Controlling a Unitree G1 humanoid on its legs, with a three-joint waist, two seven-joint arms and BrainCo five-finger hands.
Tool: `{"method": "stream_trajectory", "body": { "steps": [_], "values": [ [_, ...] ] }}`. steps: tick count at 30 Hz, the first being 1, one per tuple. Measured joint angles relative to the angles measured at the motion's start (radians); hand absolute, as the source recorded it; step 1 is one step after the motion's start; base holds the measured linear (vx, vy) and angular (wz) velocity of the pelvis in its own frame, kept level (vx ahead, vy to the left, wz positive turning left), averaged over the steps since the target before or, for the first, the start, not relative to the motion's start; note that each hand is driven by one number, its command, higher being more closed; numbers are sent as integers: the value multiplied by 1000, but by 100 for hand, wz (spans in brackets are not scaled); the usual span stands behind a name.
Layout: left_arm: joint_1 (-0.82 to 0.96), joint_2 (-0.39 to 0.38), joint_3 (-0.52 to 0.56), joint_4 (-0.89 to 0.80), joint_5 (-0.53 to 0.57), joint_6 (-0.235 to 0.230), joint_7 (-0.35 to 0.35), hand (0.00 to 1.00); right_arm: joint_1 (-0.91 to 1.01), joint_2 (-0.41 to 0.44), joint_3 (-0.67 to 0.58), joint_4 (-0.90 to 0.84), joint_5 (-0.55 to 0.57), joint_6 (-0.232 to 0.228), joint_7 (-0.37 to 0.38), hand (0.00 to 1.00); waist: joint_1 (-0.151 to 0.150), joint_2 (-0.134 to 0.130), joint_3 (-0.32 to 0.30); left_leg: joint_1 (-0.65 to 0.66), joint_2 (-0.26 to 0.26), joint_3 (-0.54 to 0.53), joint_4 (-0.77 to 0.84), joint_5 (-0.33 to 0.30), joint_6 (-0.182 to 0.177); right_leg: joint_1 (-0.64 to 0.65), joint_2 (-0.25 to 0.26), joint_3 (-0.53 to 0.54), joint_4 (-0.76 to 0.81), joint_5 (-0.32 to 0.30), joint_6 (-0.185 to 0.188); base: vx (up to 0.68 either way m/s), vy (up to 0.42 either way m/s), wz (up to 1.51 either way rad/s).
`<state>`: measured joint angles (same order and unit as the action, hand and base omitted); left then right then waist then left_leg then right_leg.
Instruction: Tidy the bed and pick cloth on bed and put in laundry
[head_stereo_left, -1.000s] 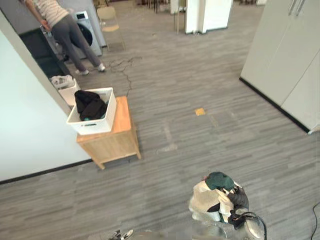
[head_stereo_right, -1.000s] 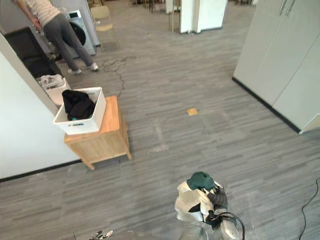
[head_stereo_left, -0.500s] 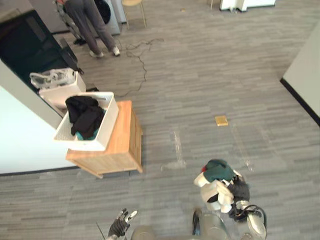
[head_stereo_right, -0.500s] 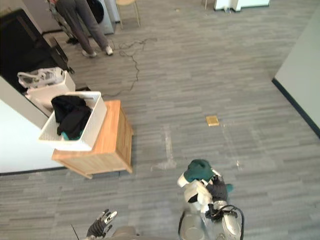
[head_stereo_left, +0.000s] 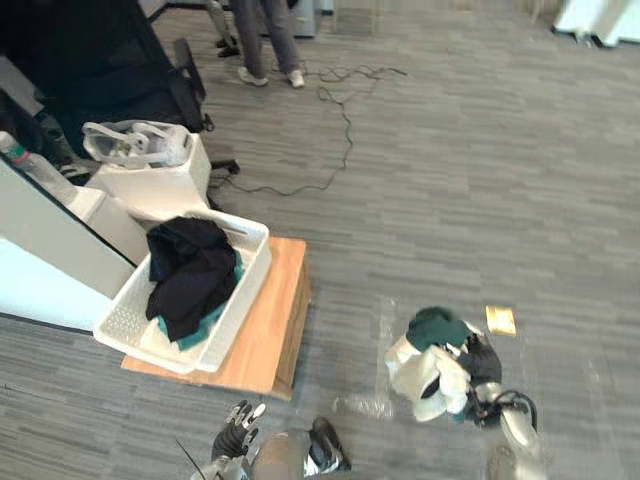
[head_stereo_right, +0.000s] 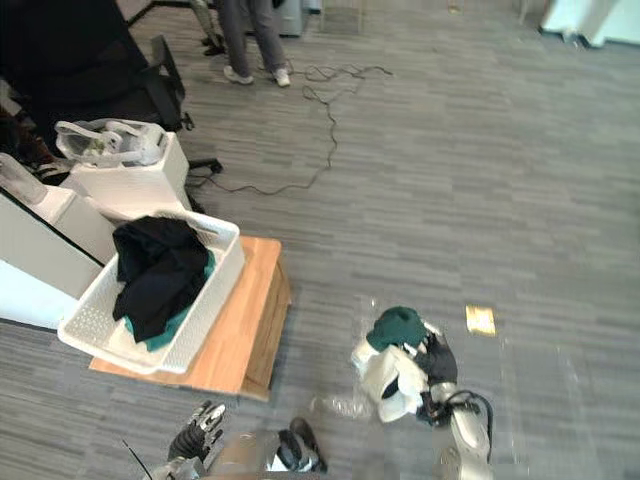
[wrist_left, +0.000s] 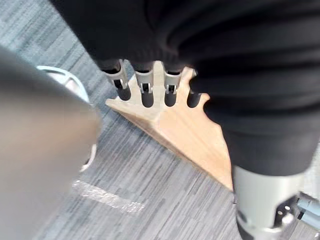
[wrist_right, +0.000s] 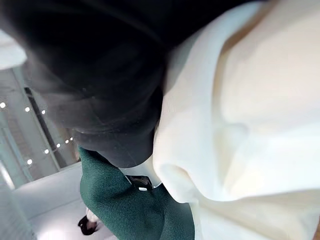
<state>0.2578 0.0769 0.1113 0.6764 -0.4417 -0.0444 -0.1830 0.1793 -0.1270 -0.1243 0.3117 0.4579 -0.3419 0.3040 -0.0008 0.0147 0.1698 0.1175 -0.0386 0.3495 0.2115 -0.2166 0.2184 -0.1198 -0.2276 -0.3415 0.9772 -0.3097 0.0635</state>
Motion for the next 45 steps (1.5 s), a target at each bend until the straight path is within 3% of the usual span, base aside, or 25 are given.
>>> {"method": "stream_trajectory", "body": {
  "steps": [2, 4, 5, 6, 7, 8, 9, 10, 12, 14, 15, 16, 17, 18, 21, 25, 27, 29, 30, 32, 36, 38, 43, 45],
  "values": [
    [-41, 13, -6, 2, -31, 16, 12, 0, 13, 0, 6, -48, 2, -39, -5, 100, -34, 1, 1, 27, 1, -135, -37, 9, -36, -99, 25, 52, -152, -12, 1, 405, -226, 201],
    [-89, 23, -35, 25, -39, 25, 6, 0, 29, 0, 6, -109, 6, -106, -48, 100, -53, -5, -1, 39, 6, -318, -24, 2, -74, -152, 58, 269, -418, 34, 15, 366, -315, 236],
    [-90, 21, -36, 31, -39, 25, 5, 0, 30, 0, 9, -123, 8, -120, -62, 100, -54, -9, -3, 34, 11, -358, -10, -8, -92, -147, 64, 334, -483, 62, 14, 340, -401, 237],
    [-78, 26, -35, 30, -37, 21, 1, 0, 32, 4, 24, -166, 18, -146, -86, 100, -51, -28, -10, 21, 18, -427, 35, -54, -158, -116, 69, 467, -612, 132, 20, 331, -455, 241],
    [-61, 54, -29, 31, -29, 10, -13, 0, 35, 25, 48, -222, 27, -176, -106, 100, -41, -65, -17, -2, 20, -470, 92, -128, -218, -74, 59, 537, -681, 270, 117, 327, -478, 215],
    [-55, 36, -19, 52, -25, 6, -9, 0, 21, 12, 59, -226, 27, -188, -114, 100, -21, -52, -14, -8, 51, -496, 116, -142, -239, -71, 86, 504, -656, 246, 89, 336, -545, 151],
    [-3, 17, -18, 44, -21, -10, -10, 0, 4, -11, 92, -279, 23, -191, -125, 100, 10, -9, -40, -27, 118, -493, 133, -145, -257, -51, 131, 463, -654, 242, 80, 201, -355, 69],
    [20, 12, -16, 43, -21, -18, -10, 0, -2, -20, 108, -317, 20, -196, -125, 100, 22, 8, -51, -29, 143, -505, 128, -147, -266, -52, 147, 451, -641, 229, 73, 254, -453, 88],
    [75, -45, 43, 56, -20, -32, -11, 0, -76, -44, 193, -456, 11, -200, -122, 100, 47, 9, -56, -31, 189, -538, 59, -90, -325, -44, 157, 367, -622, 198, 48, 151, -357, 101],
    [98, -76, 52, 73, -21, -47, -8, 0, -163, -63, 257, -483, -2, -184, -119, 100, 51, 2, -55, -30, 203, -511, 21, -19, -329, 2, 143, 314, -637, 194, 39, 69, -235, 126],
    [101, -74, 52, 80, -22, -61, -12, 0, -200, -68, 272, -482, -22, -157, -127, 100, 52, -5, -56, -33, 205, -477, 13, 19, -330, 38, 128, 287, -651, 193, 38, 65, -240, 221],
    [97, -57, 49, 88, -15, -71, -19, 0, -248, -77, 275, -480, -74, -104, -158, 100, 47, -23, -60, -46, 210, -388, 5, 67, -320, 119, 94, 189, -711, 187, 27, 24, -159, 208],
    [93, -54, 48, 93, -8, -77, -28, 0, -265, -80, 276, -479, -93, -83, -174, 100, 49, -31, -57, -52, 212, -332, 2, 79, -313, 147, 84, 145, -734, 184, 23, -14, -147, 232],
    [81, -54, 48, 111, 14, -86, -42, 0, -293, -103, 267, -466, -127, -48, -202, 100, 63, -27, -59, -70, 216, -200, 18, 75, -306, 179, 71, 69, -756, 183, 24, -62, -57, 152],
    [80, -45, 45, 119, 64, -107, -72, 0, -323, -131, 231, -392, -193, 38, -263, 100, 103, -33, -60, -73, 212, -52, 13, 84, -291, 229, 22, -41, -785, 163, 44, -118, 5, 140],
    [100, 10, 40, 189, 168, -104, -83, 0, -325, -171, 206, -363, -260, 148, -327, 100, 89, -55, -75, -26, 94, -115, -237, 240, -248, 254, 10, 23, -841, 169, 59, -21, 64, 94],
    [102, 34, 35, 206, 214, -86, -85, 0, -356, -182, 190, -304, -275, 197, -343, 100, 90, -71, -75, -18, 63, -146, -305, 295, -237, 255, -7, 8, -840, 195, 68, 85, 122, 69],
    [91, 51, 32, 205, 245, -75, -81, 0, -400, -183, 182, -234, -279, 248, -354, 100, 100, -90, -69, -31, 52, -169, -304, 300, -232, 256, -13, 3, -843, 213, 62, 44, 123, 44],
    [85, 63, 25, 205, 257, -69, -75, 0, -429, -181, 183, -198, -282, 272, -358, 100, 100, -93, -69, -37, 51, -183, -304, 302, -229, 257, -10, -6, -844, 232, 41, 1, 89, 30],
    [76, 73, 16, 205, 257, -46, -67, 0, -468, -180, 183, -149, -282, 283, -376, 100, 100, -96, -67, -45, 57, -196, -305, 307, -226, 255, 4, -12, -850, 268, 28, -31, 80, 25],
    [14, 111, 9, 206, 258, 5, -30, 0, -595, -173, 182, -35, -281, 284, -449, 100, 97, -140, -18, -113, 76, -215, -314, 345, -223, 207, 31, -13, -874, 315, 1, -107, 31, 12],
    [-29, 118, 13, 204, 258, 24, -13, 0, -643, -175, 181, -18, -281, 288, -474, 100, 98, -149, 16, -154, 98, -223, -314, 351, -231, 171, 47, -6, -876, 330, -18, -224, 22, 7],
    [-141, 154, 51, 159, 251, 66, 35, 0, -782, -176, 181, 46, -281, 287, -516, 100, 99, -189, 108, -263, 136, -171, -314, 375, -249, 86, 81, 31, -919, 311, -29, -204, -8, 6],
    [-164, 157, 56, 148, 239, 81, 55, 0, -802, -192, 181, 74, -298, 297, -515, 100, 98, -183, 137, -284, 161, -141, -314, 392, -253, 58, 108, 47, -923, 309, -21, -181, -51, -7]
  ]
}}
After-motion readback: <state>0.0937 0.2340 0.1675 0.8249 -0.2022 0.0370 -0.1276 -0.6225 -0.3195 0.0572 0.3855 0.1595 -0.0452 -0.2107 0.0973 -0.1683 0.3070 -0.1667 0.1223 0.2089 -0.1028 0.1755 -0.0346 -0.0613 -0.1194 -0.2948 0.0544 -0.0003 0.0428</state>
